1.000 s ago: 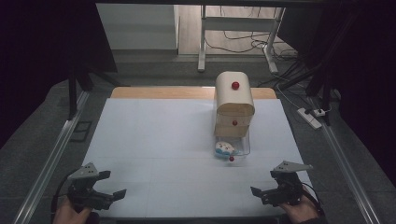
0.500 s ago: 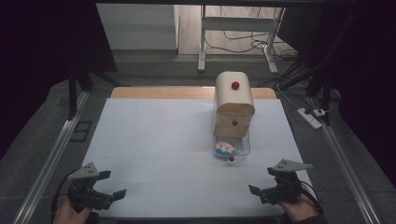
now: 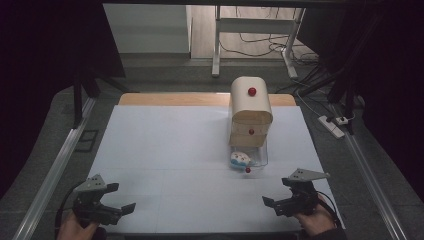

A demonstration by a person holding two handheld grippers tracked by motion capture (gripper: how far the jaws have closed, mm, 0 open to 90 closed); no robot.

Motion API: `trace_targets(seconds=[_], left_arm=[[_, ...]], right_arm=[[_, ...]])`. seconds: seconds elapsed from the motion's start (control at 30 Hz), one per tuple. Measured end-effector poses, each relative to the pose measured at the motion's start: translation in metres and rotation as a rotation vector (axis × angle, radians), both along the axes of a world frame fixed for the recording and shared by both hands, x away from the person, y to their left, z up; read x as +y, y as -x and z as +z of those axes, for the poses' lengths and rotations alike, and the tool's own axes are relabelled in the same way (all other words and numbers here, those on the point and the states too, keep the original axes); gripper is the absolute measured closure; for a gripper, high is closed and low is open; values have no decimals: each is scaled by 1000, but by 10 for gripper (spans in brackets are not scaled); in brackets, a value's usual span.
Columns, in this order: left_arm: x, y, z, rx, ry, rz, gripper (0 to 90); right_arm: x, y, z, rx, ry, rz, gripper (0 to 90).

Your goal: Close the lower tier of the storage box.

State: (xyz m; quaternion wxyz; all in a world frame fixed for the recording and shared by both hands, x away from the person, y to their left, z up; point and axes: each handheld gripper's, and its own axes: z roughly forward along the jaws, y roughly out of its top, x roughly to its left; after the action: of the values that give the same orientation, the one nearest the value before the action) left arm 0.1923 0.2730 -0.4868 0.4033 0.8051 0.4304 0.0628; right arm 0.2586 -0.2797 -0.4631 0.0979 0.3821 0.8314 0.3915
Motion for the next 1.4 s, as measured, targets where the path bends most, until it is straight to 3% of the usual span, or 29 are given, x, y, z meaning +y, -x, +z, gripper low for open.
trace_targets(seconds=[0.47, 0.8, 1.13, 1.4], left_arm=[[-1, 0, 0, 6, -2, 0, 15], [-1, 0, 0, 6, -4, -2, 16], [-1, 0, 0, 7, -6, -2, 17], [-1, 0, 0, 6, -7, -3, 17]], right_arm=[[17, -7, -6, -8, 58, 21, 0], [22, -13, -9, 13, 31, 37, 0], [29, -20, -13, 22, 79, 23, 0], [33, -26, -15, 21, 126, 27, 148]])
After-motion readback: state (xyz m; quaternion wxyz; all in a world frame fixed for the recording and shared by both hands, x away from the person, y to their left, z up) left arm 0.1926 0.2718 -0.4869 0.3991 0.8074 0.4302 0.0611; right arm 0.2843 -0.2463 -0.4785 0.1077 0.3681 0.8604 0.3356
